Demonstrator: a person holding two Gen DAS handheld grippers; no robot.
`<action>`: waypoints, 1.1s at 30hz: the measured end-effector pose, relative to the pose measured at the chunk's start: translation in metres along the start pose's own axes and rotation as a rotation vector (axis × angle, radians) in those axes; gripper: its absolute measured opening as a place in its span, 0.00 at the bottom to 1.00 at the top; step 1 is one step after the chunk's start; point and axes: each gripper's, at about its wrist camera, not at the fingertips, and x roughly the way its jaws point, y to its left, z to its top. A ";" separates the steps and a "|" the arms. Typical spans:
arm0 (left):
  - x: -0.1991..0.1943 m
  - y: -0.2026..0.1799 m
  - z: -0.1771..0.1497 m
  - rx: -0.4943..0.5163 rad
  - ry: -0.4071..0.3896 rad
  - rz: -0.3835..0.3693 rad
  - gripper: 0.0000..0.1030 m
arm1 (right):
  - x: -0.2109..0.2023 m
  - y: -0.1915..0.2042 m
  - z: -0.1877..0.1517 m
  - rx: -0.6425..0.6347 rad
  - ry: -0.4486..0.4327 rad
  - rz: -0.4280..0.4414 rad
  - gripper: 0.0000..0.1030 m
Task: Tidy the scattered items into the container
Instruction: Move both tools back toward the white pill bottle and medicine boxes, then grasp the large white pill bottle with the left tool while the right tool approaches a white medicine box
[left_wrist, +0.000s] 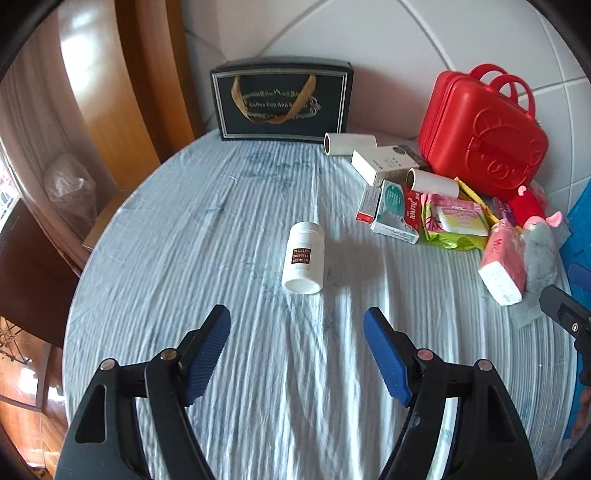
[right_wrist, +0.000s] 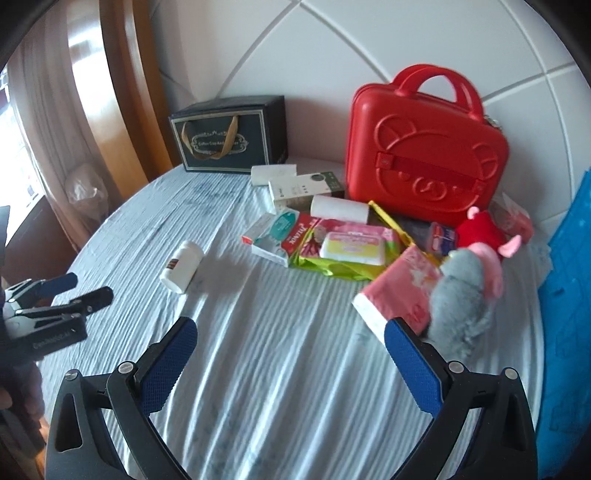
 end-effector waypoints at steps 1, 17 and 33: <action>0.013 0.001 0.004 0.002 0.011 -0.003 0.72 | 0.011 0.003 0.005 0.000 0.011 -0.001 1.00; 0.167 0.026 0.030 -0.054 0.115 0.009 0.49 | 0.199 0.054 0.077 0.005 0.147 0.056 0.63; 0.201 0.034 0.075 -0.004 0.024 -0.013 0.45 | 0.280 0.093 0.105 -0.187 0.128 -0.078 0.57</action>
